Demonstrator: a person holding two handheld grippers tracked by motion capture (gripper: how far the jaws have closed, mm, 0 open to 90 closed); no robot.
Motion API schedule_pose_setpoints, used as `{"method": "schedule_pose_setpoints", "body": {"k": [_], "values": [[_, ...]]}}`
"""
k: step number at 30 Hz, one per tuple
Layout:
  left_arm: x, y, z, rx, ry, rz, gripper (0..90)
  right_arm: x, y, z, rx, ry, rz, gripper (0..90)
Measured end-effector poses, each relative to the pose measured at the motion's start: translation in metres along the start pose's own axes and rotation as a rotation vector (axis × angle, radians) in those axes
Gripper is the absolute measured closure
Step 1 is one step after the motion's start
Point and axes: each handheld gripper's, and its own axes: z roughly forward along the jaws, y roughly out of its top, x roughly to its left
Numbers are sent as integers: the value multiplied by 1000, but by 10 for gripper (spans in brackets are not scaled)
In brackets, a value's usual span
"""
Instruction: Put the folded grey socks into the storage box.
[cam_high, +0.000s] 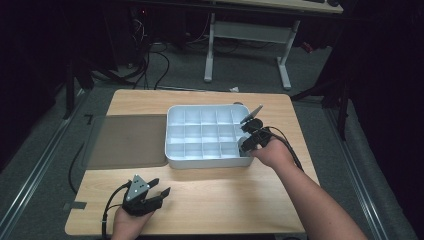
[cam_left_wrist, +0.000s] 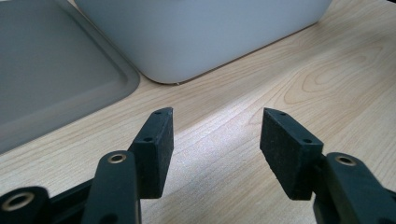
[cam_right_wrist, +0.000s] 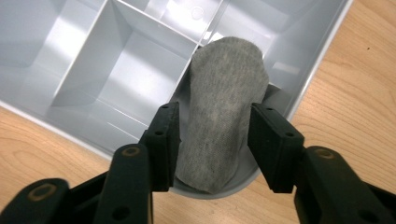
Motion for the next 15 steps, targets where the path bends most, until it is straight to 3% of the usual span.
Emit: {"method": "schedule_pose_setpoints", "body": {"k": [5, 15], "values": [[-1, 0, 0, 5, -4, 4, 449, -3, 1, -4, 22, 23, 17, 703], [0, -1, 1, 11, -6, 5, 449, -1, 8, 19, 104, 31, 1, 765]]}}
